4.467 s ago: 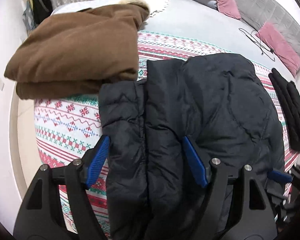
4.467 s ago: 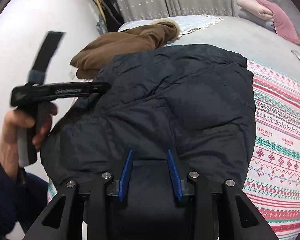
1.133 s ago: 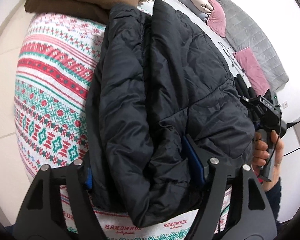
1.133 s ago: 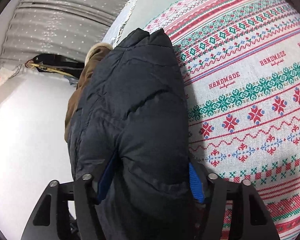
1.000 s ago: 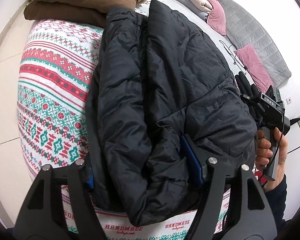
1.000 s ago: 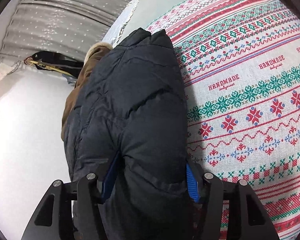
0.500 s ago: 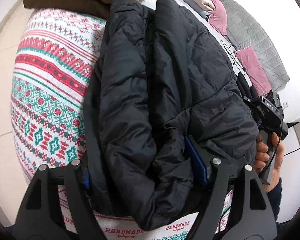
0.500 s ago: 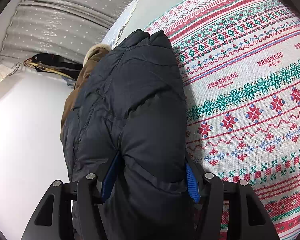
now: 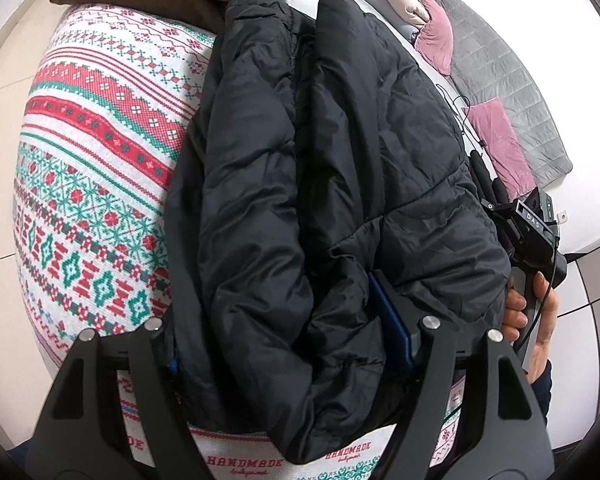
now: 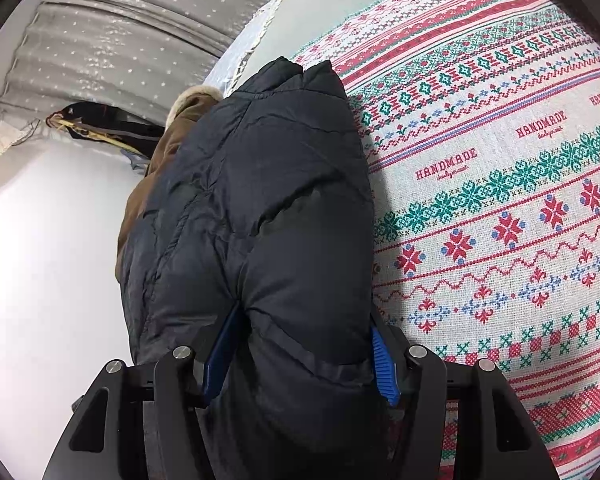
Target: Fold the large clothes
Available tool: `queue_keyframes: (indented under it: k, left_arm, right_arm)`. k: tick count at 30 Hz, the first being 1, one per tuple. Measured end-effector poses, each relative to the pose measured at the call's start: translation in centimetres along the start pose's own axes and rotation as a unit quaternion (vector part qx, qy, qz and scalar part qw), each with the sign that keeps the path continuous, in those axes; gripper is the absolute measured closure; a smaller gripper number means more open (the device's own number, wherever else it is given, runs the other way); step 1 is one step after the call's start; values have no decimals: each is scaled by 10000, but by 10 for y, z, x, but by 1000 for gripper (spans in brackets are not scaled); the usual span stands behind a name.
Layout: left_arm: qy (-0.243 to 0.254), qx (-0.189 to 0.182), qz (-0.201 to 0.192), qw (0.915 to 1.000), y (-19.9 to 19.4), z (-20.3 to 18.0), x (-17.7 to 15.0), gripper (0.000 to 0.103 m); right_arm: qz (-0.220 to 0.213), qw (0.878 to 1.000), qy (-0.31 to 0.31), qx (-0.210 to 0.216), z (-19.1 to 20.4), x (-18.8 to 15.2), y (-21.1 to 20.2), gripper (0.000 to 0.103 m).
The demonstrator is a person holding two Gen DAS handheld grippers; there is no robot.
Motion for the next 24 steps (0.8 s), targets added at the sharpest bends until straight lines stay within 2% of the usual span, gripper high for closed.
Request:
queue_keyframes:
  k: [7, 15, 17, 24]
  left_arm:
    - [52, 30, -5, 10000, -3, 5, -3, 29]
    - [6, -36, -32, 10000, -8, 7, -4, 33]
    - [10, -26, -31, 10000, -9, 8, -4, 35]
    - [167, 85, -108, 9998, -21, 10, -5, 51]
  right_arm:
    - [327, 9991, 168, 205, -6, 9, 4, 37]
    - [297, 9994, -15, 182, -5, 11, 7, 36]
    - [244, 9996, -88, 147, -2, 10, 6, 41]
    - [-38, 9990, -444, -45, 10, 3, -5, 62]
Point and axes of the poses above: each gripper's, at about its wrist camera, not at the fingertips, and y roughly the way its jaws point, z to its left, x to its top, the point moved 9 cm from there along y, roughly the way its jaws point, and after that the axes turned 10 degrees about y, right-handed, at the moved point
